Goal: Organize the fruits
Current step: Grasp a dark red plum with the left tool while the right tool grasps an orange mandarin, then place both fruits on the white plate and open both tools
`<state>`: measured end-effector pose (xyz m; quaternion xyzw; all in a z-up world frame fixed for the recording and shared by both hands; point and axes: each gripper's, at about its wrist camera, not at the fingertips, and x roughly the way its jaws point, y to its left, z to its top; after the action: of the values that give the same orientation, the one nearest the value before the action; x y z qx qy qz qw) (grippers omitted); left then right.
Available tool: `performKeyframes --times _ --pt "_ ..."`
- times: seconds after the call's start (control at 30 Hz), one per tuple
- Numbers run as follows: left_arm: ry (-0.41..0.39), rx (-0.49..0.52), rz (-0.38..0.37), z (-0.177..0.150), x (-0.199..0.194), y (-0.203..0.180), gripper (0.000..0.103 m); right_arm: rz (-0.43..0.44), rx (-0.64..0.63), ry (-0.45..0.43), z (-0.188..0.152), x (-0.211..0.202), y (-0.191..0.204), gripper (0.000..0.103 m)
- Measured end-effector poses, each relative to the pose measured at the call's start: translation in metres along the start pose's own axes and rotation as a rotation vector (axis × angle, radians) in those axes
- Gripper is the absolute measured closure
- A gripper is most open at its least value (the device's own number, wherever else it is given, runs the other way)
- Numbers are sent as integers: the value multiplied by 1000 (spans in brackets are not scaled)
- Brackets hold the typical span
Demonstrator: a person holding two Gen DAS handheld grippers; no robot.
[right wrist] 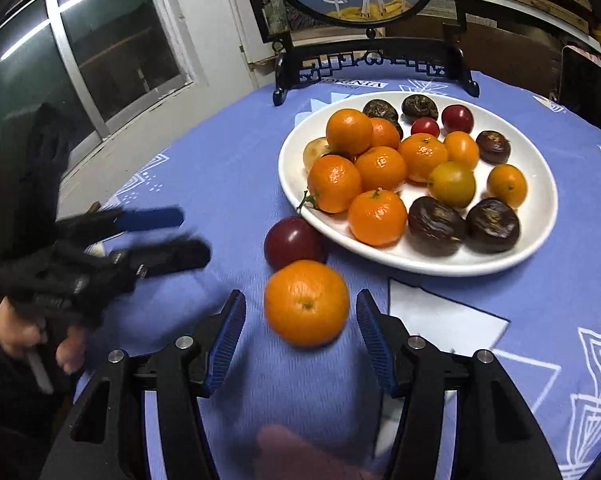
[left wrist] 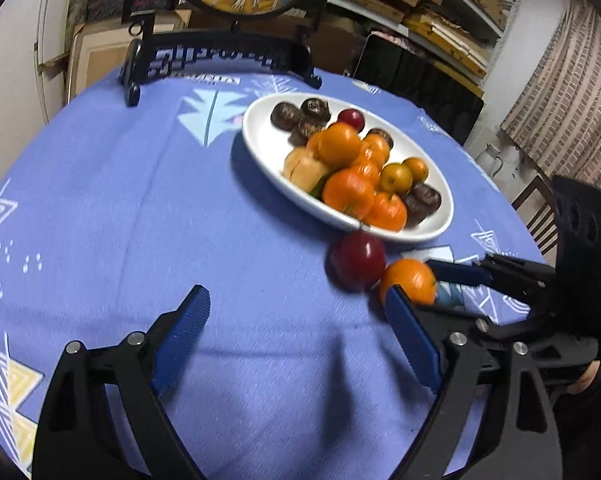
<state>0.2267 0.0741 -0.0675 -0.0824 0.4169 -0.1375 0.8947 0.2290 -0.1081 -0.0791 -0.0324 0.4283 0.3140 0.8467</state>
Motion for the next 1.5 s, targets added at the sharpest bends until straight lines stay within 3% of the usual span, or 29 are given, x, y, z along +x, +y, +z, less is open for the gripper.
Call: performKeyframes --times 0.03,0.17,0.33,0.43,0.53,0.67,0.97,1.27,1.37,1.5 --pt "9 5 7 -2 2 -1 16 13 24 -2 1 2 -3 58" --pt "44 62 45 -3 11 -16 16 46 104 -25 -4 -6 -19 58" --pt "41 192 54 8 24 -59 16 90 203 -155 -25 -56 -55 58" --pt "50 247 86 15 43 -79 17 69 282 -201 -41 -75 -85 58" --pt "69 226 89 22 59 -77 49 63 330 -204 -54 -78 -102 58" --pt "53 189 78 24 57 -66 64 88 324 -208 -56 -78 -102 58" --pt "23 192 60 18 45 -66 65 105 337 -203 -56 -74 -104 58" --pt "-75 196 -29 10 -11 -79 65 96 293 -234 -46 -105 -87 58" --pt "-145 176 -58 23 -40 -80 65 93 257 -267 -30 -130 -80 58" --pt "-177 177 -65 54 -51 -82 65 68 209 -298 3 -150 -77 58"
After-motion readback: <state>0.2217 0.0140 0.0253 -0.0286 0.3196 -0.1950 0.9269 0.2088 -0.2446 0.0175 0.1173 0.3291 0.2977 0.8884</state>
